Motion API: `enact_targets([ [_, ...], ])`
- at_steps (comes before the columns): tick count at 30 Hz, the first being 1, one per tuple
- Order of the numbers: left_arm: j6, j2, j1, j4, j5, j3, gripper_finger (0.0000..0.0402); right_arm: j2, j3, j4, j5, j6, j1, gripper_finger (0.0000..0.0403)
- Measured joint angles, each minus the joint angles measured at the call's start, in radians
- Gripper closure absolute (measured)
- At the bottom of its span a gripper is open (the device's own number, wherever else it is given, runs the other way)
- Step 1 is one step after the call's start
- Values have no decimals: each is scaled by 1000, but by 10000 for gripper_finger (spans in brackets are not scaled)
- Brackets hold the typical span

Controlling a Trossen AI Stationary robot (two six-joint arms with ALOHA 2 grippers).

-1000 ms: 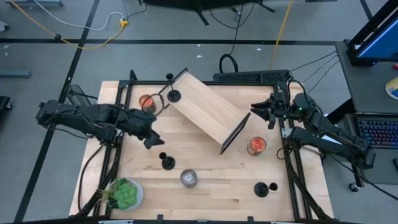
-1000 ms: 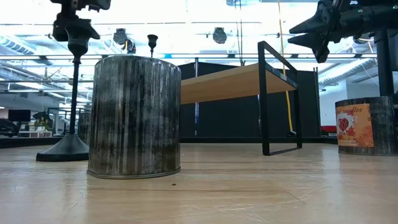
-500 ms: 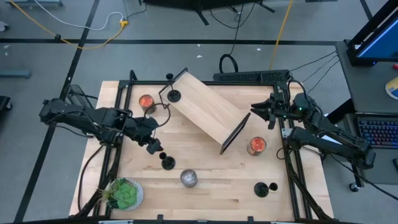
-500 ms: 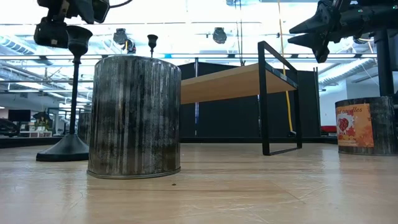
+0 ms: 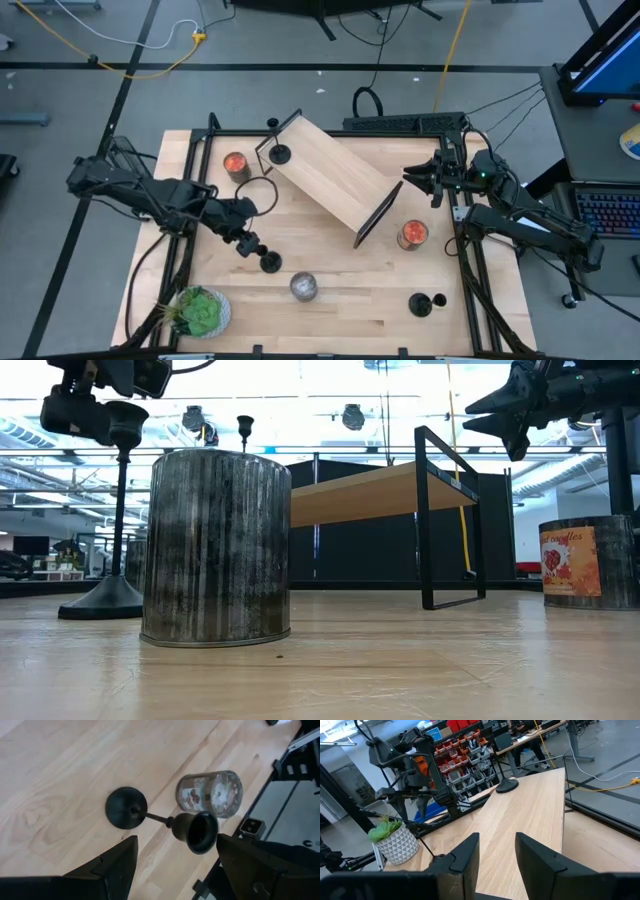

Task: Pick & Place candle stick holders
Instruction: Align the left black candle holder with the other black candle holder on the shelf

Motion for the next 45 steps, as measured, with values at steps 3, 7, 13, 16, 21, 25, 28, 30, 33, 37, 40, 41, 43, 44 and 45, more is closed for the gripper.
enact_targets([
  [3,1,12,-5,0,-2,0,124,0,0,0,0,0,0,286],
  [7,8,37,-9,-1,-1,0,124,0,0,0,0,0,0,286],
  [13,27,84,-9,-7,-6,0,124,0,0,0,0,0,0,286],
  [16,27,103,-9,-6,-27,0,125,0,0,0,0,0,0,286],
  [21,30,126,-9,-1,-28,2,159,0,0,0,0,0,0,286],
  [25,39,135,-9,9,-16,3,219,0,0,0,0,2,0,286],
  [28,39,135,-10,9,-9,3,273,0,0,0,0,3,0,286],
  [30,45,135,-10,10,1,4,307,0,0,0,0,3,0,286],
  [33,56,135,-9,3,7,5,358,0,0,0,0,26,0,286],
  [37,56,125,-8,-25,-8,5,382,0,0,0,-1,106,0,286],
  [40,48,110,-6,-22,-8,1,378,0,0,0,0,141,0,286],
  [41,44,105,-6,-20,-8,1,379,0,0,0,-1,141,0,286],
  [43,36,87,-1,-20,-8,-1,383,1,0,0,0,134,0,286],
  [44,29,77,2,-9,-1,-6,387,1,0,0,0,133,0,286],
  [45,27,71,4,9,1,-5,389,1,0,0,2,133,0,286],
])
